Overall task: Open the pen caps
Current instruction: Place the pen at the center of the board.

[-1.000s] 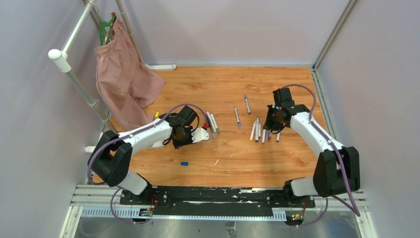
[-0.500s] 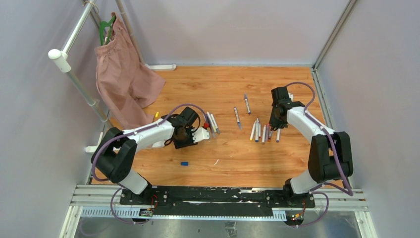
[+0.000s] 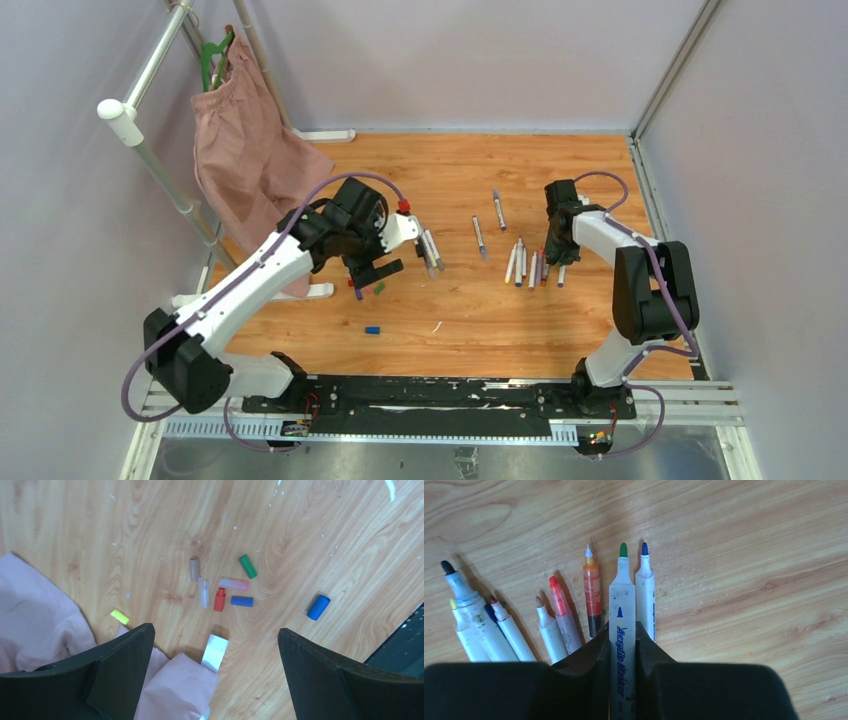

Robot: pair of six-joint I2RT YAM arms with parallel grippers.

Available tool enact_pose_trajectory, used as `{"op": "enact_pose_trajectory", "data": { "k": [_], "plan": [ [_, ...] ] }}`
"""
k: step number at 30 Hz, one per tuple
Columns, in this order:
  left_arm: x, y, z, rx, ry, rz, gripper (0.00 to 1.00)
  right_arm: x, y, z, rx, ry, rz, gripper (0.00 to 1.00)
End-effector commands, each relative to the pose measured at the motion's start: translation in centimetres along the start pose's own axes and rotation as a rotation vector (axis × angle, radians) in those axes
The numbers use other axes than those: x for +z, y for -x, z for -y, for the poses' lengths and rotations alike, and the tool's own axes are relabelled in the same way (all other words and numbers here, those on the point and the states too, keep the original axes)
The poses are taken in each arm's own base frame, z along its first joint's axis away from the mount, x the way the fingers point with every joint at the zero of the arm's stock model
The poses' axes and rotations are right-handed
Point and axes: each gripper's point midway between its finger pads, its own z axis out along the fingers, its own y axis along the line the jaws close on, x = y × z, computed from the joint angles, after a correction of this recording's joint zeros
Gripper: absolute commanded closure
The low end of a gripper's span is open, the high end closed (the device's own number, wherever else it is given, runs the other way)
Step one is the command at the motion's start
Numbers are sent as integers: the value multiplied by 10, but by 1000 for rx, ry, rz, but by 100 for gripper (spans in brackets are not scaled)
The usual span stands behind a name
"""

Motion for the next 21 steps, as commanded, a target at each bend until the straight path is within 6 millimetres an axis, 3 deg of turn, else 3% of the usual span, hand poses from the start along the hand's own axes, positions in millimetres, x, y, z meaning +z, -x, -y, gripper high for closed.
{"op": "enact_pose_trajectory", "data": {
  "k": [1,7,13,17,21],
  "plan": [
    [-41,4,7,-60,-8,45,0,8,-1,3,15,-5,-22,85],
    [-76,18,-1,-72,35,117,0,8,-9,-1,25,21,-42,65],
    [-79,14,-3,-81,47,100,0,-7,-5,-1,41,48,-13,62],
    [-79,12,-5,-99,57,95,0,-37,15,-10,51,88,77,65],
    [-83,11,-11,-116,78,98,0,-80,38,-53,-30,183,206,65]
  ]
}}
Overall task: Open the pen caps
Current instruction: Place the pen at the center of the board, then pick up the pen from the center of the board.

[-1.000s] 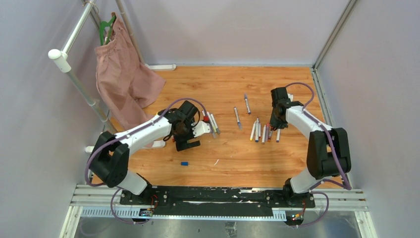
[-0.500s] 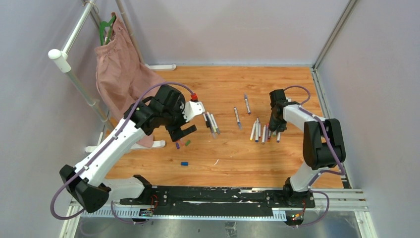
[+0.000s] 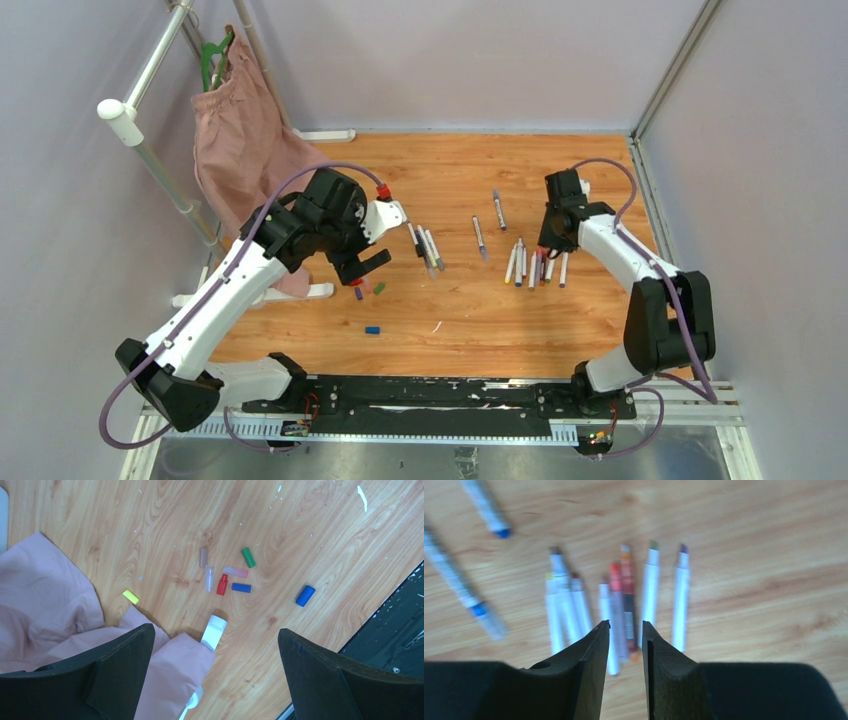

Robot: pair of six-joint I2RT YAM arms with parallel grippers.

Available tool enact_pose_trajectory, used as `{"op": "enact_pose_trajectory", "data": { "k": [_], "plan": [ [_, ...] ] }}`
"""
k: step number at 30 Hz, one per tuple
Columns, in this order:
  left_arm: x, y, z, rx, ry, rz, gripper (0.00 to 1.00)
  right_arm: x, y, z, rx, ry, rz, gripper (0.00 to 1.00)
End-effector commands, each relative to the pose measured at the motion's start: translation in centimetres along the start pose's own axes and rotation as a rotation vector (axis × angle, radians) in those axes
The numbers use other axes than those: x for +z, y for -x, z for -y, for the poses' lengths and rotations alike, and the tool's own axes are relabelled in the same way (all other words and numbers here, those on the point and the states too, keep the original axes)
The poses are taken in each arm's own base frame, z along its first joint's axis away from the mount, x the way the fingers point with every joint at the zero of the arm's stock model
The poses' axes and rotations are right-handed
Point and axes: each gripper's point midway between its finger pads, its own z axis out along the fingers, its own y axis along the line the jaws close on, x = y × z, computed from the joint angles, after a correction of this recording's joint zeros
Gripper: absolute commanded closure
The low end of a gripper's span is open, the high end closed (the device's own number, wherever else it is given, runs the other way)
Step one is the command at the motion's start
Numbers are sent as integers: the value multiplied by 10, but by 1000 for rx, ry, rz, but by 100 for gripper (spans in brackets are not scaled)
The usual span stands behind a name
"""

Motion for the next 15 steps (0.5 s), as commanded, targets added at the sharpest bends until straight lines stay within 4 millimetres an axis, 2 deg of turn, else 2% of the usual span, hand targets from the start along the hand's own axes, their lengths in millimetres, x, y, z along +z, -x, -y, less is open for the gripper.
{"op": "enact_pose_trajectory", "data": {
  "k": [1,3,4,8,12,15],
  "plan": [
    [-9,-2,-7,-34,31,-3,0,-43,27,-59,-98,116,125,65],
    [-8,-4,-9,-47,41,-11,0,-56,33,-99,-174,199,152,67],
    [-9,-5,-10,-52,44,-13,0,-61,27,-126,-234,273,146,69],
    [-10,-12,-11,-46,65,-28,0,-60,12,-200,-394,400,103,75],
    [-10,-19,-9,-44,72,-40,0,-40,-6,-250,-509,412,42,81],
    [-11,-24,-6,-46,71,-42,0,-24,-16,-271,-553,399,11,84]
  ]
}}
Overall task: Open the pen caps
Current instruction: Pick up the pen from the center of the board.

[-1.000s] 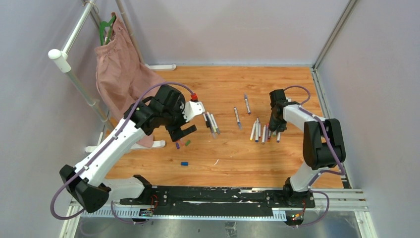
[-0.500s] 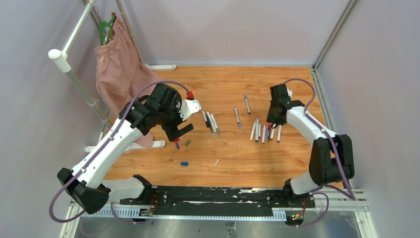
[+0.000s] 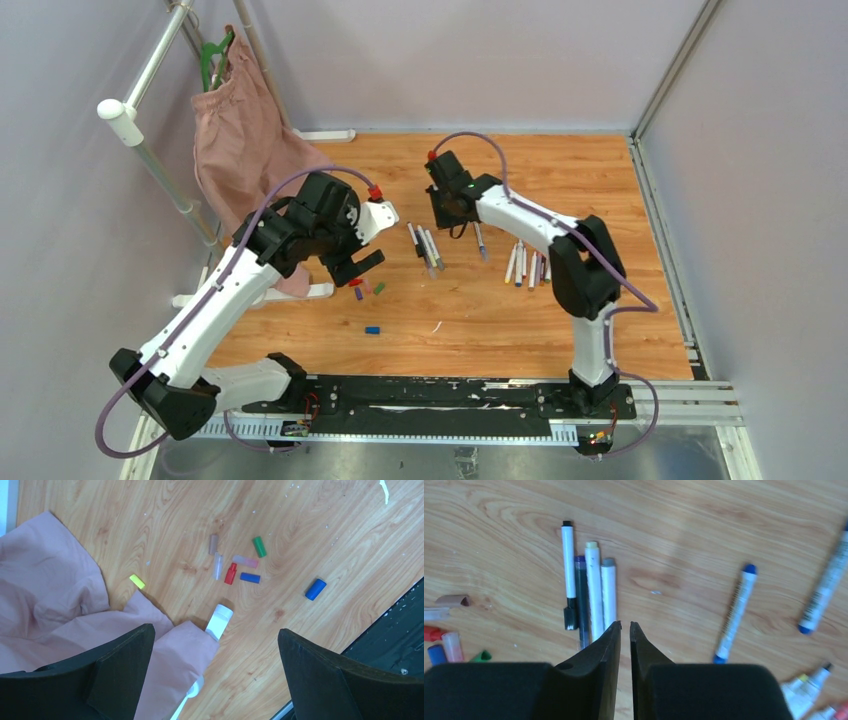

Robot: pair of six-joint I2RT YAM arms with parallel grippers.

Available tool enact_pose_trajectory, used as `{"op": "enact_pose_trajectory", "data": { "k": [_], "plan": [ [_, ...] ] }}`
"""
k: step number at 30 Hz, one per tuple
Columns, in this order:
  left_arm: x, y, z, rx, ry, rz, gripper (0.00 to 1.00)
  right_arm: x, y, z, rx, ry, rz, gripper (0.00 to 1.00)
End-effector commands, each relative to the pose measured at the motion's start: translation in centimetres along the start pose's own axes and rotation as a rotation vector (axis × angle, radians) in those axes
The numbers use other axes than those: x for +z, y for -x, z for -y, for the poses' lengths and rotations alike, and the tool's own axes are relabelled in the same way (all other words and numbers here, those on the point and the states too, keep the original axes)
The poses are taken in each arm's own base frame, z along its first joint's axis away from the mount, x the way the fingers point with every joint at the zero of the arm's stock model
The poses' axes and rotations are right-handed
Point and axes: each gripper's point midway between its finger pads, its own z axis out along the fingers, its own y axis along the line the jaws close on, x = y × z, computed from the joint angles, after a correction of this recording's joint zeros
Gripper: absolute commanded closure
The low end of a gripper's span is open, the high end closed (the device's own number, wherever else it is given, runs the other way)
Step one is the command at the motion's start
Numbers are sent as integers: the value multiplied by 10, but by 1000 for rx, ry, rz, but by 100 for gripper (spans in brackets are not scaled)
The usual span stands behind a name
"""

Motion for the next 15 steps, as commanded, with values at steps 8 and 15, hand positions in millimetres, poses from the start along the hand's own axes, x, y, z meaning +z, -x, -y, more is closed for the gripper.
{"op": "enact_pose_trajectory", "data": {
  "k": [8,15],
  "plan": [
    [-3,-19,7,-23,7,-25,0,49,-29,-28,-104,-12,-150,85],
    [-4,-20,10,-28,1,-19,0,60,-43,-26,-105,-17,-189,80]
  ]
}}
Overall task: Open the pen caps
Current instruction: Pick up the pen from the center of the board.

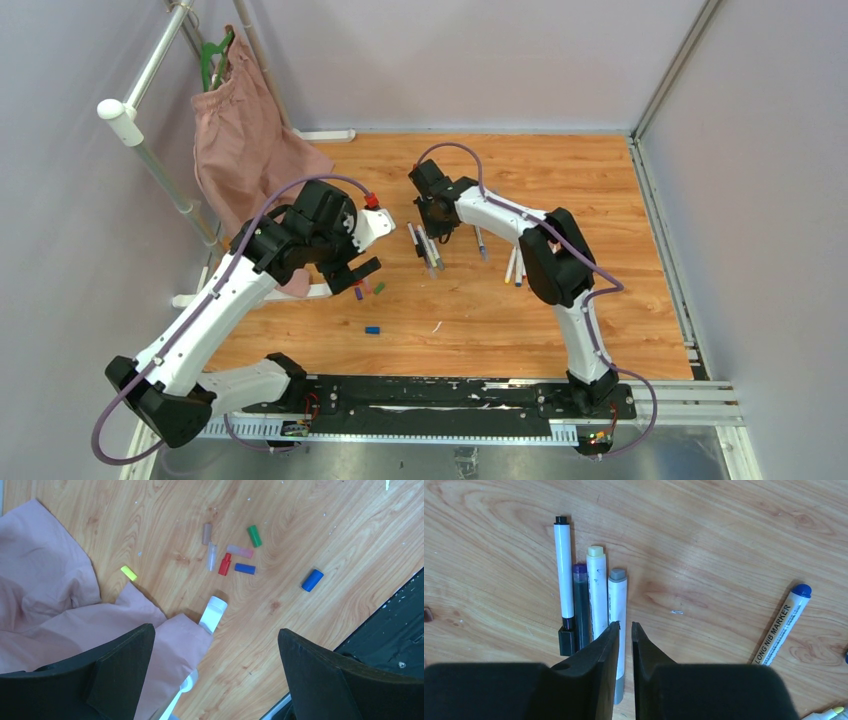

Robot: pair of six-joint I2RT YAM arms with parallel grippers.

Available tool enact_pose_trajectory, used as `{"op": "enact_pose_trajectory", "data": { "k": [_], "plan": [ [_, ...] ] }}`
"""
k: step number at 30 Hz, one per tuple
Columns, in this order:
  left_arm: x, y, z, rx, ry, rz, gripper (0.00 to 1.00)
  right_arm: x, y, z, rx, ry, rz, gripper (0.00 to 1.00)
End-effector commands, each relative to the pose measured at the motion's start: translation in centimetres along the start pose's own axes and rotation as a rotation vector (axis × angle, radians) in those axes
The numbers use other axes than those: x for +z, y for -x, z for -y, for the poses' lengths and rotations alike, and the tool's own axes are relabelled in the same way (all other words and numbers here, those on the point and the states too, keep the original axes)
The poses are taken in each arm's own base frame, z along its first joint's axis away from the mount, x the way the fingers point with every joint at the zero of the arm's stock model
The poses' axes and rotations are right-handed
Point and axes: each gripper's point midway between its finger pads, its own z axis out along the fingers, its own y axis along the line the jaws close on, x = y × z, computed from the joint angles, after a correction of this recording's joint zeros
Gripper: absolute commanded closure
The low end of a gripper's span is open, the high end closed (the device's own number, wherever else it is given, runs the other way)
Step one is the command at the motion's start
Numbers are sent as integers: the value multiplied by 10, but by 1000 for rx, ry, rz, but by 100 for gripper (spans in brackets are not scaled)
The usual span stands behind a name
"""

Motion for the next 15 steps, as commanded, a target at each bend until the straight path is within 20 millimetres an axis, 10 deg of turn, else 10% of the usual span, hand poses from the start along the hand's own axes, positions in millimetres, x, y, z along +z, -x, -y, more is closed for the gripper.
{"op": "enact_pose_trajectory", "data": {
  "k": [1,15],
  "plan": [
    [-4,-5,1,-19,5,0,0,7,-14,-2,-26,-13,-52,79],
    [-2,-9,2,-15,7,-14,0,17,-33,6,-57,-92,-86,73]
  ]
}}
